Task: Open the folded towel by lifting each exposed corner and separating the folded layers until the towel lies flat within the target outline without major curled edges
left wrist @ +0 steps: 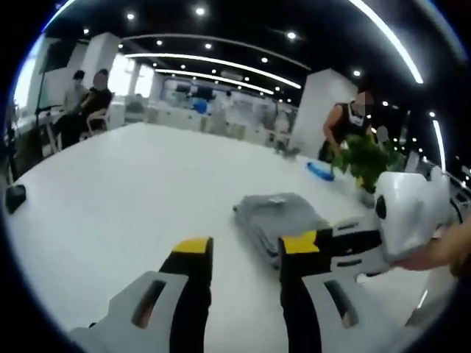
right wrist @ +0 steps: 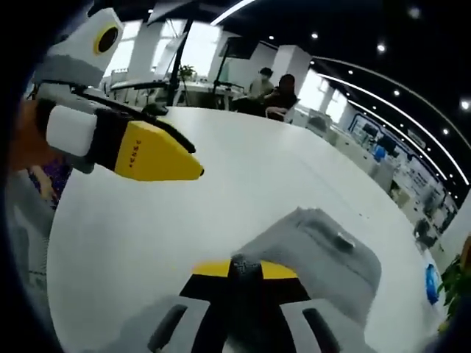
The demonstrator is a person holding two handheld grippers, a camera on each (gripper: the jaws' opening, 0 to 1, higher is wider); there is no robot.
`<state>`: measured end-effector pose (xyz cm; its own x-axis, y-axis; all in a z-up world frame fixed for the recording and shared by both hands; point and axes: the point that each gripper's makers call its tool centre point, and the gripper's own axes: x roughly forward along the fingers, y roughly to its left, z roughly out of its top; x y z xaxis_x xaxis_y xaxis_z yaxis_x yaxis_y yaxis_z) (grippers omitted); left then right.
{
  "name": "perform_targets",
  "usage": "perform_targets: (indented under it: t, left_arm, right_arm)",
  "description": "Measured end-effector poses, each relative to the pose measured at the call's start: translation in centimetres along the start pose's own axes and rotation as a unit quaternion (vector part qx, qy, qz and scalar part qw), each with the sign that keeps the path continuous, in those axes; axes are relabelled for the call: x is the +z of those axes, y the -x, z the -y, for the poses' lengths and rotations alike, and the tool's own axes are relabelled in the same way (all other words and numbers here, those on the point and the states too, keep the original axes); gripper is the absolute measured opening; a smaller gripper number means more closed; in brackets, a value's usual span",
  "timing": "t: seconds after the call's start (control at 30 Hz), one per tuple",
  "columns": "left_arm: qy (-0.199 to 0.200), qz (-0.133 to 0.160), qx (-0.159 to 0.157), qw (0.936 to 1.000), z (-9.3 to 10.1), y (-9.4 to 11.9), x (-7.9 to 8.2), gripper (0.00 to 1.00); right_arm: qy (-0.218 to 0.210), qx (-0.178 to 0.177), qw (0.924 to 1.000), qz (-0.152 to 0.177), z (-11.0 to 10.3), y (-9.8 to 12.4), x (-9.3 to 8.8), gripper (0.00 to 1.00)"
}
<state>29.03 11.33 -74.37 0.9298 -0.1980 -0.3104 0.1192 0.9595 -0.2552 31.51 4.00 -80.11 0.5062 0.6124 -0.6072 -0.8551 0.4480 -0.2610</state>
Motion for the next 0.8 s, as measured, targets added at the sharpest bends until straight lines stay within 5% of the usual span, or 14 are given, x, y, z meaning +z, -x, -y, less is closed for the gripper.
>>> perform_targets:
  t: [0.5, 0.8]
  left_arm:
    - [0.012, 0.007, -0.008, 0.9999, 0.1, 0.1, 0.2, 0.33]
    - [-0.020, -0.007, -0.018, 0.9996, 0.3, -0.2, -0.7, 0.33]
  right_arm:
    - [-0.099, -0.036, 0.9929, 0.056, 4.1, 3.1, 3.0, 0.03]
    - [-0.113, -0.039, 0.9905, 0.068, 5.6, 3.8, 2.3, 0.03]
